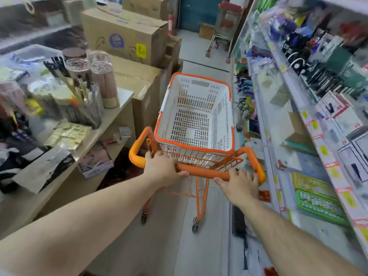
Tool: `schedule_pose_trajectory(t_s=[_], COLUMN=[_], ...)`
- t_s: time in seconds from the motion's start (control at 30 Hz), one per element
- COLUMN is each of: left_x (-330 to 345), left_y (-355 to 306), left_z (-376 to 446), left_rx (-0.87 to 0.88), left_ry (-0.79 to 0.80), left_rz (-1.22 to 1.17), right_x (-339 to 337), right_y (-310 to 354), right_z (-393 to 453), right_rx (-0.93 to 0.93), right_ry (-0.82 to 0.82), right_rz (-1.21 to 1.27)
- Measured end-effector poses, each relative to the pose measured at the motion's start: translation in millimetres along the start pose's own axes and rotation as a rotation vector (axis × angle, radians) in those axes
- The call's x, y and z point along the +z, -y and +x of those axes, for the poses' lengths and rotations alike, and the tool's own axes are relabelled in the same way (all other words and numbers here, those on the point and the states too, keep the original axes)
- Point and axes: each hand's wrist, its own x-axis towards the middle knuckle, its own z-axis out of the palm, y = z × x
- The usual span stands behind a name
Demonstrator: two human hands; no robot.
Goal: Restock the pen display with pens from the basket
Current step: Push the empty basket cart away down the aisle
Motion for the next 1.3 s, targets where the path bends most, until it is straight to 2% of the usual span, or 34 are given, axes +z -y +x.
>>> schedule_pose_trajectory(t_s=[0.1, 0.3, 0.57, 0.87, 1.23, 1.3], left_x=[-13.9, -34.5, -76.1, -122.1, -182.3, -194.2], left_y=[-0.3, -0.7, -11.8, -33.1, -29.1, -29.0], left_z=[50.9, 164.9, 318.7, 495.6, 756.0, 801.7], left_rx=[-0.053, -0.015, -0.051, -0.072, 0.036, 0.047], left_ry=[0.014, -0.020, 0.042, 0.091, 0.124, 0.129], left_rz=[-0.026, 0.007, 0.041, 0.039, -0.041, -0.038], right_x=[-11.2, -32.5, -64.2, -98.6, -161.7, -171.6], right_y=[7.4, 14.0, 10.9, -3.5, 9.9, 11.2], right_z=[49.7, 161.3, 324.3, 500.9, 736.5, 779.3], right_rx=[-0.011, -0.099, -0.076, -0.053, 0.045, 0.057], right_ry=[0.011, -0.013, 0.074, 0.085, 0.025, 0.031], right_rz=[0.010, 0.047, 0.089, 0.077, -0.078, -0.003])
